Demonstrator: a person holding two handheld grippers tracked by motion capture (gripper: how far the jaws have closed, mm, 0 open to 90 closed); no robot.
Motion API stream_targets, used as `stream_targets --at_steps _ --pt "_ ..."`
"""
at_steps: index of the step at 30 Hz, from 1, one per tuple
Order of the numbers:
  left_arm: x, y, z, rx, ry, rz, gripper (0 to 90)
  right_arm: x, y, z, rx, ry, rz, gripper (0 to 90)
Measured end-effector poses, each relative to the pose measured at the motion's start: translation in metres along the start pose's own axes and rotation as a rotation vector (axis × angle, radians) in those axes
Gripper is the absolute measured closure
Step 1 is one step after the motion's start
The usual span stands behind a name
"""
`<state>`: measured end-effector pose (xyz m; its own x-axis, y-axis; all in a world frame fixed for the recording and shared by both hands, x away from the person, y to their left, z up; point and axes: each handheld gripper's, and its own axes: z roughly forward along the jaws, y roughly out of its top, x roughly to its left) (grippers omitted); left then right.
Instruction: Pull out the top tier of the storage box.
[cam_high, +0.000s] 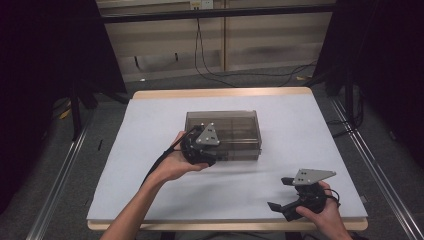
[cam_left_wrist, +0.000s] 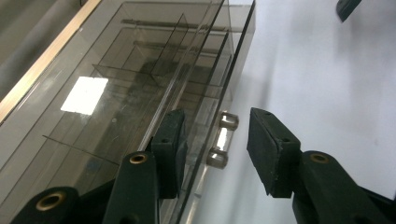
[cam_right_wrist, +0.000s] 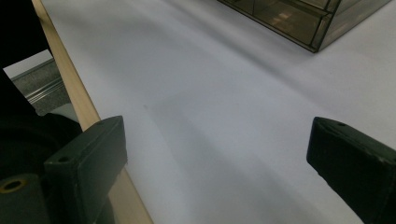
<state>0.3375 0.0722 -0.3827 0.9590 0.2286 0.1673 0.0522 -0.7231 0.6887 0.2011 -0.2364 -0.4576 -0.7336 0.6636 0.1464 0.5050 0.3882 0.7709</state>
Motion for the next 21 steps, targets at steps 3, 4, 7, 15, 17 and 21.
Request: stream_targets --at_steps 3,4,7,15,17,21 --pt "0.004 -0.002 0.003 0.016 -0.012 0.004 56.9 0.000 0.000 0.000 0.002 0.003 0.000 5.0" --pt "0.005 -0.002 0.003 0.024 -0.010 0.008 56.9 -0.001 0.000 0.000 0.004 0.005 -0.002 5.0" --pt "0.007 -0.004 0.005 0.048 -0.016 0.013 56.8 0.000 0.000 0.001 0.005 0.006 -0.004 4.9" --pt "0.008 -0.002 0.012 0.086 -0.032 0.028 59.4 0.000 0.000 0.002 0.004 0.007 -0.003 4.9" --pt "0.009 -0.002 0.013 0.097 -0.042 0.025 59.1 -0.001 0.000 0.001 0.003 0.006 -0.004 4.9" --pt "0.009 -0.003 0.015 0.097 -0.042 0.025 59.8 -0.001 0.000 0.001 0.002 0.008 -0.003 4.9"
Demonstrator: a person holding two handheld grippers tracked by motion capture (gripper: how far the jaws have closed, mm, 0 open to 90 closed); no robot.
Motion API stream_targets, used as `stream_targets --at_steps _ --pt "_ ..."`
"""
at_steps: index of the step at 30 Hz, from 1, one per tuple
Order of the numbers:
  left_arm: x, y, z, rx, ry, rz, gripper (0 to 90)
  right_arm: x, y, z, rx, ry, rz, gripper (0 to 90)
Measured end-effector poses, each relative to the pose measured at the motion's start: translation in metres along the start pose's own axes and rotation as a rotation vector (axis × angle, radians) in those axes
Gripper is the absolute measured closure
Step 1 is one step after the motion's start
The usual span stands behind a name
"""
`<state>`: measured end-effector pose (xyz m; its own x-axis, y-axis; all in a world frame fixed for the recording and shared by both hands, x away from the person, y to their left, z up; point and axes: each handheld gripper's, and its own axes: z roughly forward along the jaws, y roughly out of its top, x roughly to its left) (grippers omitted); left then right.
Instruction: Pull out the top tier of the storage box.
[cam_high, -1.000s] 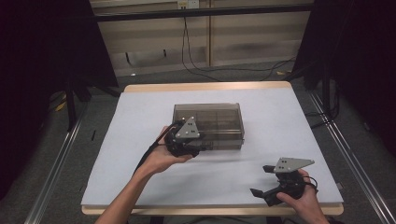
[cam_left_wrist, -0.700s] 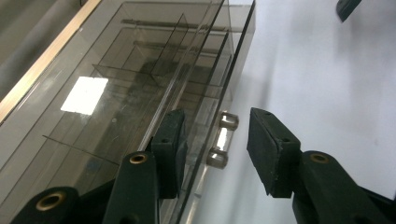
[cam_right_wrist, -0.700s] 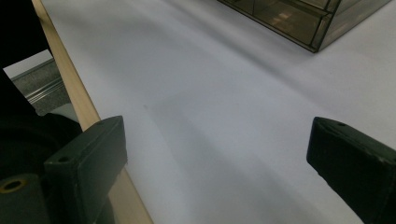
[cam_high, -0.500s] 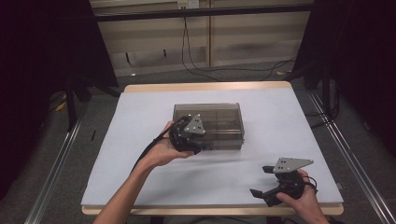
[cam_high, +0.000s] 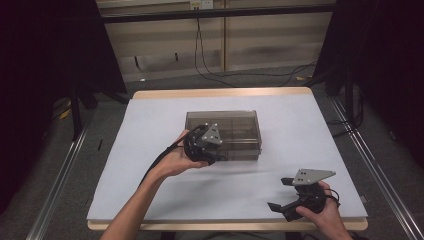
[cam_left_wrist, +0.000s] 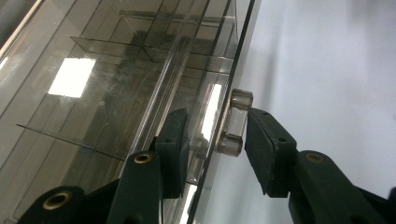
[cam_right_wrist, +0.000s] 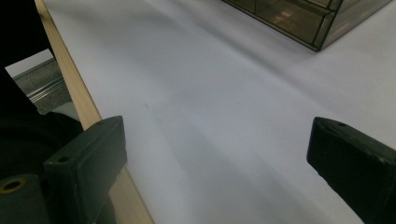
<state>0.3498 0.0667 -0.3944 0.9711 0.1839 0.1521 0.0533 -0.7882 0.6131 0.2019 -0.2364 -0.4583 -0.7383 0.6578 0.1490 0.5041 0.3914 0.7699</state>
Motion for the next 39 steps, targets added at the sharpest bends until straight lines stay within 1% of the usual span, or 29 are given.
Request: stream_targets --at_steps 2,4,5,6,7,8,9,10,11,13,16,17,20,21,22,26,27,29,31,34,39 --pt "0.0009 0.0001 0.0005 0.011 -0.013 0.005 60.0 0.0002 0.0001 -0.0002 0.002 -0.001 -0.002 4.9" --pt "0.0003 -0.0001 0.0020 0.011 -0.005 0.010 59.8 0.0003 0.0000 -0.0002 0.001 -0.002 -0.002 4.9" --pt "0.0007 -0.0002 0.0024 0.017 -0.014 0.014 59.7 0.0003 0.0000 -0.0003 0.001 -0.003 0.000 4.9" --pt "0.0004 -0.0005 0.0041 0.014 -0.009 0.017 59.7 0.0002 0.0000 -0.0003 0.001 -0.003 0.001 4.9" --pt "0.0007 -0.0006 0.0050 0.027 -0.012 0.021 60.4 0.0001 0.0000 -0.0002 0.000 0.000 0.001 4.9" --pt "-0.0001 -0.0013 0.0068 0.027 -0.011 0.018 61.0 0.0001 0.0000 -0.0002 0.000 0.000 0.001 4.9" --pt "0.0003 -0.0016 0.0073 0.024 -0.011 0.024 60.6 0.0001 0.0001 -0.0003 0.002 -0.002 0.000 4.9" --pt "0.0005 -0.0014 0.0072 0.022 -0.012 0.017 60.5 0.0002 0.0000 -0.0003 0.001 -0.002 0.001 4.9" --pt "0.0008 -0.0013 0.0074 0.017 -0.011 0.020 60.9 0.0001 0.0000 -0.0002 0.000 0.000 0.002 4.9" --pt "0.0005 -0.0012 0.0081 0.023 -0.010 0.031 60.3 0.0000 0.0000 -0.0003 0.000 0.000 0.002 4.9" --pt "-0.0002 -0.0010 0.0082 0.024 -0.007 0.036 59.5 0.0002 0.0000 -0.0003 0.002 -0.001 -0.001 4.9" --pt "-0.0002 -0.0011 0.0081 0.024 -0.003 0.037 60.3 0.0001 0.0000 -0.0003 0.002 -0.002 0.000 4.9" --pt "-0.0002 -0.0013 0.0071 0.016 -0.013 0.047 65.6 0.0000 0.0001 -0.0002 0.003 -0.001 -0.002 4.9" --pt "-0.0007 -0.0009 0.0067 0.022 -0.012 0.060 66.9 0.0001 0.0001 0.0000 0.002 -0.002 -0.002 4.9" --pt "-0.0016 -0.0007 0.0068 0.024 -0.005 0.061 67.5 0.0001 0.0001 0.0001 0.003 -0.002 -0.002 4.9" --pt "-0.0011 -0.0011 0.0067 0.020 -0.014 0.062 68.0 0.0003 0.0001 0.0005 0.003 -0.001 -0.001 4.9" --pt "-0.0015 -0.0012 0.0070 0.018 -0.011 0.063 68.1 0.0004 0.0001 0.0005 0.003 -0.002 -0.001 4.9" --pt "-0.0017 -0.0009 0.0066 0.024 -0.013 0.076 68.3 0.0003 0.0001 0.0002 0.003 -0.001 0.001 4.9" --pt "-0.0019 -0.0009 0.0067 0.022 -0.016 0.073 68.5 0.0000 0.0000 0.0003 0.003 -0.001 0.001 4.9" --pt "-0.0021 0.0002 0.0061 0.034 -0.019 0.086 68.9 0.0004 0.0001 0.0005 0.006 0.001 0.002 4.9" --pt "-0.0042 0.0009 0.0059 0.030 -0.027 0.093 69.9 0.0002 0.0001 0.0007 0.004 0.003 0.003 4.9"
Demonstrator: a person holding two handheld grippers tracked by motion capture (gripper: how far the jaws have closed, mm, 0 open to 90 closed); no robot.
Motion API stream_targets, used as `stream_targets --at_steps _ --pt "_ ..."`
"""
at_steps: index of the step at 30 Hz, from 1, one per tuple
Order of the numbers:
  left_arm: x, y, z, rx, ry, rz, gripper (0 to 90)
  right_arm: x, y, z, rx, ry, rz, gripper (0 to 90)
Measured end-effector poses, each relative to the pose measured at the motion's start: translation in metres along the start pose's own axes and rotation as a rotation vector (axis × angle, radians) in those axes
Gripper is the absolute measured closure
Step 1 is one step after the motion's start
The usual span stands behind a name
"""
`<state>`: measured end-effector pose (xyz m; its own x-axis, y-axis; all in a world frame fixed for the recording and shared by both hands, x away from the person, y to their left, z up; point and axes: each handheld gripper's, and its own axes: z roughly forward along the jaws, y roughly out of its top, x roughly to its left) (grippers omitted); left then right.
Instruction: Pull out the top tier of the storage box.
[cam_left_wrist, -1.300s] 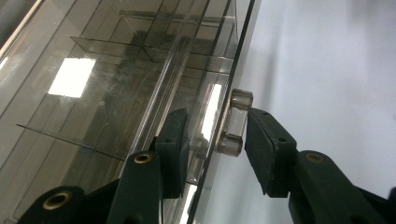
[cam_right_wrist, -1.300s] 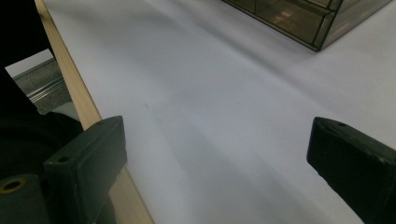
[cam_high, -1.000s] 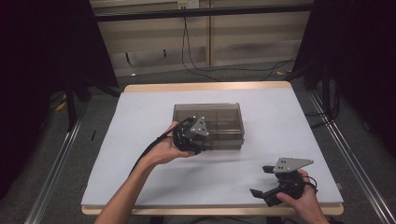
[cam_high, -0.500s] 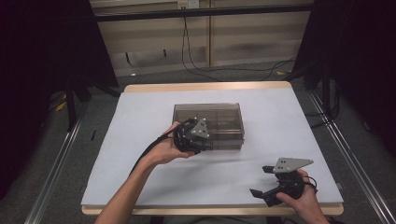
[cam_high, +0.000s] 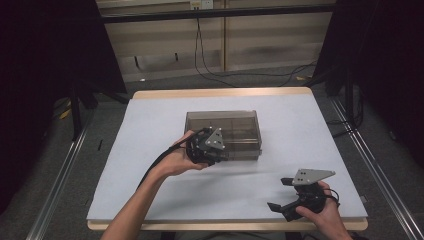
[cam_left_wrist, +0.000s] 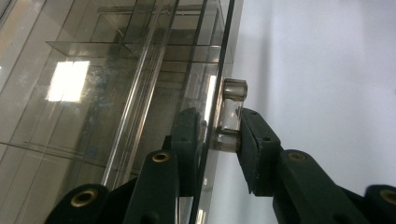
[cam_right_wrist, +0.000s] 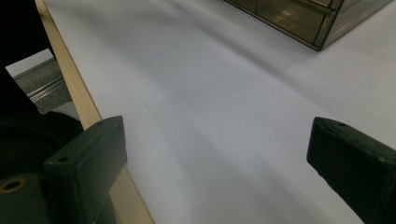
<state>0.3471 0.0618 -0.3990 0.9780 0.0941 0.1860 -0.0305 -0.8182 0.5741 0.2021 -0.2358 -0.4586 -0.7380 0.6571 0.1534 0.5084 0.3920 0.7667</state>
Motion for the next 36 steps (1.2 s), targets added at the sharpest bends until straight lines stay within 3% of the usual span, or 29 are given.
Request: stream_targets --at_steps 36 --pt "-0.013 -0.002 -0.006 -0.003 -0.071 -0.014 72.2 0.000 0.000 -0.001 -0.001 -0.004 -0.004 4.9"
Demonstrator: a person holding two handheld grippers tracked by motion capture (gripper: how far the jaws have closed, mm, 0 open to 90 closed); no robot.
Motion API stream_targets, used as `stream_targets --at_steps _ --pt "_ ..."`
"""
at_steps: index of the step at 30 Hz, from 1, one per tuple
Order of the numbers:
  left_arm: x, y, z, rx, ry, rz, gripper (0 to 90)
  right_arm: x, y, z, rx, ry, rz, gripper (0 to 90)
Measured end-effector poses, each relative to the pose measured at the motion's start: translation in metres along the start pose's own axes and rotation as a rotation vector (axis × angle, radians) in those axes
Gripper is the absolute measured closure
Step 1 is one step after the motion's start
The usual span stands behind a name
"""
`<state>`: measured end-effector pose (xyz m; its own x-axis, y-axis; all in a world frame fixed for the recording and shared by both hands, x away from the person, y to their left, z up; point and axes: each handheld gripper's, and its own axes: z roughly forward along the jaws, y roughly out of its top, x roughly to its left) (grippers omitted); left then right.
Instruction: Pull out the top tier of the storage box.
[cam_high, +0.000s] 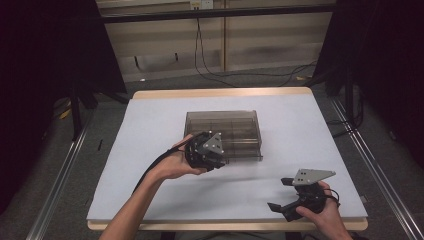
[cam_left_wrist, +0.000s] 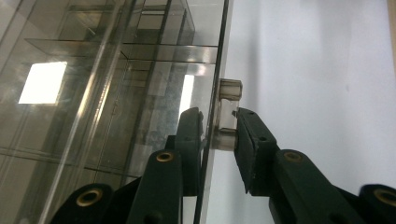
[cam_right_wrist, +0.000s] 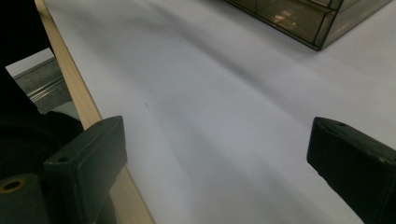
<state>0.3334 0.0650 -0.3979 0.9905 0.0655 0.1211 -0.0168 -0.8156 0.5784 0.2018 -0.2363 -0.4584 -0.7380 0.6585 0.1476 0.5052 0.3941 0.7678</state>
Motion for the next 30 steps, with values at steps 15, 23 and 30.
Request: stream_targets --at_steps 15,23,30 --pt "-0.004 -0.001 -0.002 0.000 -0.014 0.006 72.8 0.000 0.000 0.001 0.002 0.006 0.000 4.9" --pt "-0.006 -0.002 -0.003 0.000 -0.031 0.003 73.3 0.000 0.000 0.000 0.004 0.002 0.002 4.9" --pt "-0.010 -0.001 -0.003 0.001 -0.043 0.010 74.2 0.000 0.000 0.000 0.001 0.000 0.001 4.9"
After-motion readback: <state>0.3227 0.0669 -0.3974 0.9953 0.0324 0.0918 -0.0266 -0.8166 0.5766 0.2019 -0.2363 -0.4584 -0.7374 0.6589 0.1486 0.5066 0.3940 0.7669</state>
